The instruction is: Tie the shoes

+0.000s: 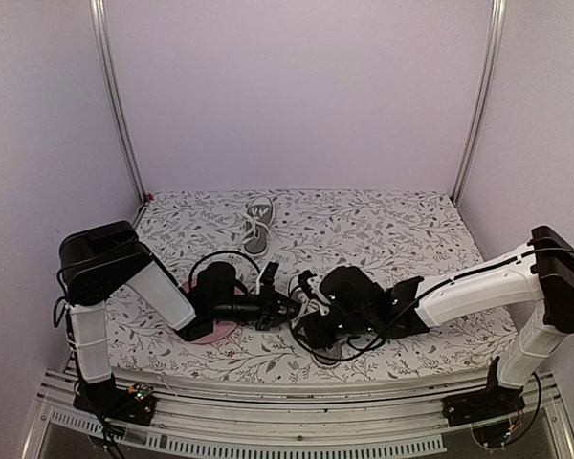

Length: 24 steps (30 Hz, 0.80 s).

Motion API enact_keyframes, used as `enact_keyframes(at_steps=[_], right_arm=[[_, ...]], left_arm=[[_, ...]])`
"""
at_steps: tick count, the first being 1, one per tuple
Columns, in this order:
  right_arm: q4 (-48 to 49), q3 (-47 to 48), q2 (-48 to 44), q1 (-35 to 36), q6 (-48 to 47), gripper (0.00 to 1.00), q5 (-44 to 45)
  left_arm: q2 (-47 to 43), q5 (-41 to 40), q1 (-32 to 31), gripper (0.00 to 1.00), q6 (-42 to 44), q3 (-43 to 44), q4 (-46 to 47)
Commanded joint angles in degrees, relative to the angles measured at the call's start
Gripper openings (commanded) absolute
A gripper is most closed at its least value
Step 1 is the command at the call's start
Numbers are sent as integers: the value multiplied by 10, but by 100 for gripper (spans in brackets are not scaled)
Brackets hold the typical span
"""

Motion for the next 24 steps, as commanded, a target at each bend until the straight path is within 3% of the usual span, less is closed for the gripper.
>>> enact_keyframes(at_steps=[1, 13, 20, 24], right_arm=[[-12, 41, 53, 21, 36, 44, 55], [-86, 92, 114, 39, 70, 38, 158], [-89, 89, 102, 39, 84, 6, 161], [-91, 78, 61, 33, 64, 2, 137]], left_arm=[[-2, -6, -8, 0, -10, -6, 22], [-1, -6, -8, 0, -12, -3, 18], [0, -6, -7, 0, -9, -2, 15], [0, -12, -5, 0, -3, -5, 9]])
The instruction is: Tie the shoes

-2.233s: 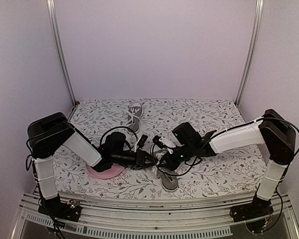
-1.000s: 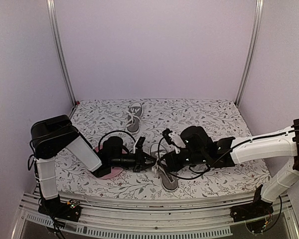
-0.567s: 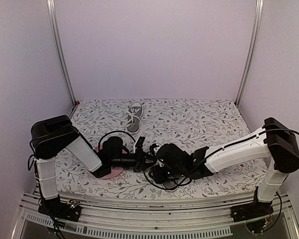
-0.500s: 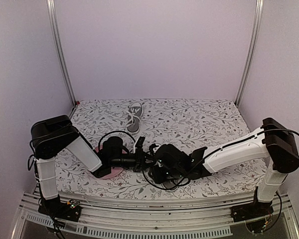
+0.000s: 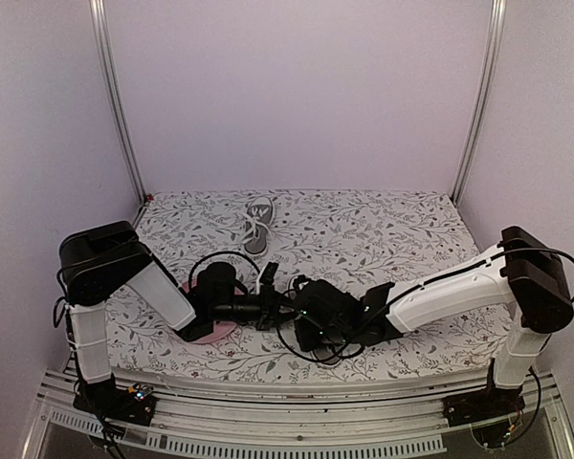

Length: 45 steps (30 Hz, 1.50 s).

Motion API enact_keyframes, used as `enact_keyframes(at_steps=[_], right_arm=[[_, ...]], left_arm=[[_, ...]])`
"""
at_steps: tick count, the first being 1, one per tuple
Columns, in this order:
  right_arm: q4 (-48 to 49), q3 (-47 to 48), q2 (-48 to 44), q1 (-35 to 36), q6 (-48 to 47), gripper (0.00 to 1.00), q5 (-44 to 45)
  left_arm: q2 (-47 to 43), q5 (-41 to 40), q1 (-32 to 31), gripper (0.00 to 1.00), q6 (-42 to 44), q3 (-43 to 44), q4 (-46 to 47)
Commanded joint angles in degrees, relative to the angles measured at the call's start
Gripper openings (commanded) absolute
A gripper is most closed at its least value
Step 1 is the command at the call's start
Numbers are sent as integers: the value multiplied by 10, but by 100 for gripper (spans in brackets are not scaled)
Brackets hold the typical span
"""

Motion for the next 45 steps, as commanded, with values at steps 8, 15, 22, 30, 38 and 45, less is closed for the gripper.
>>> enact_keyframes(at_steps=[8, 15, 22, 30, 38, 45], right_arm=[[-22, -39, -107, -72, -55, 2, -152], [-25, -37, -108, -129, -100, 2, -257], [-31, -36, -105, -163, -124, 2, -320], [-43, -46, -116, -185, -140, 2, -364], [-57, -45, -108, -194, -160, 3, -388], [-67, -49, -103, -196, -170, 7, -395]], left_arm=[[1, -21, -1, 0, 24, -5, -20], [8, -25, 1, 0, 29, -3, -31], [0, -38, 10, 0, 33, -22, -36], [-5, -35, 23, 0, 35, -41, -26], [-1, -28, 27, 0, 39, -41, -19], [1, -27, 33, 0, 40, -47, -7]])
